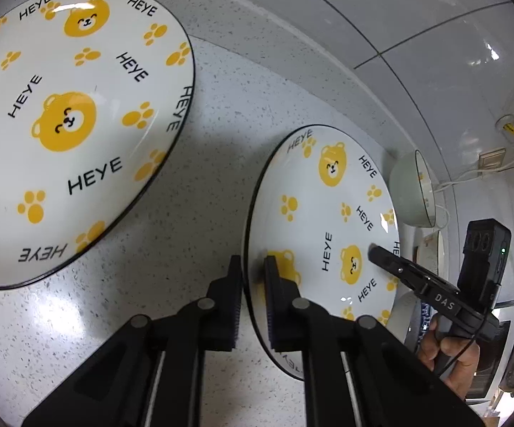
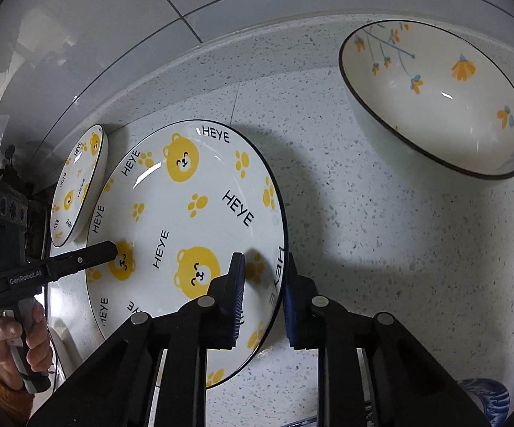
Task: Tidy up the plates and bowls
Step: 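Grip the rim of the large bear-print plate with both grippers, then carry the bear plate with both grippers and lower it onto the mandala plate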
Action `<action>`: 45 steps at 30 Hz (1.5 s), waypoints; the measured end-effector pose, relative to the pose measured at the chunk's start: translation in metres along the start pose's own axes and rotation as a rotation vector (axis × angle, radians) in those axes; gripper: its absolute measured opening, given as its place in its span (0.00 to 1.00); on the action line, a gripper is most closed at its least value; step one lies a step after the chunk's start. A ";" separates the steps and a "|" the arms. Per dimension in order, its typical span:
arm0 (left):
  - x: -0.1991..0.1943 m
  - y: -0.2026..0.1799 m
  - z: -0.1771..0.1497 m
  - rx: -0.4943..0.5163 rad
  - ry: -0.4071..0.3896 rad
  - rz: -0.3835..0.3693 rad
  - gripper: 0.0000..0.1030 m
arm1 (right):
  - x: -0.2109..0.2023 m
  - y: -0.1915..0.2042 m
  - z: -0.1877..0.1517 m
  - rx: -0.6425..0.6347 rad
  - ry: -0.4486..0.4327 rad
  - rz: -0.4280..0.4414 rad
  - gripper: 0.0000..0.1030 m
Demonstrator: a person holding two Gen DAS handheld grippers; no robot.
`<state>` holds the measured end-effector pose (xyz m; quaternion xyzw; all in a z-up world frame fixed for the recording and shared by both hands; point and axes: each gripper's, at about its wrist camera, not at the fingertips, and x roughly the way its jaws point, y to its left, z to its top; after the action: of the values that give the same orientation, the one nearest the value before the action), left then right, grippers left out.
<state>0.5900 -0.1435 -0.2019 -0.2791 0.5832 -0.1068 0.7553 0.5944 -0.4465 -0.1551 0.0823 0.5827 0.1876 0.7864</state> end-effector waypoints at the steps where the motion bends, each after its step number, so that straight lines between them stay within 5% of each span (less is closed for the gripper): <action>1: 0.000 0.000 -0.001 0.004 0.001 0.002 0.10 | 0.000 0.001 0.000 -0.003 -0.002 -0.003 0.17; 21: -0.104 0.028 -0.054 0.086 -0.090 -0.043 0.11 | -0.036 0.073 -0.041 -0.045 -0.099 -0.037 0.16; 34: -0.264 0.108 -0.154 0.142 -0.185 -0.072 0.11 | -0.080 0.234 -0.148 -0.081 -0.196 -0.032 0.16; 45: -0.323 0.201 -0.232 0.103 -0.185 -0.035 0.10 | -0.044 0.319 -0.232 -0.096 -0.148 0.024 0.16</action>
<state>0.2433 0.1099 -0.0841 -0.2587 0.4997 -0.1237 0.8173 0.3006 -0.1922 -0.0766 0.0652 0.5123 0.2182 0.8280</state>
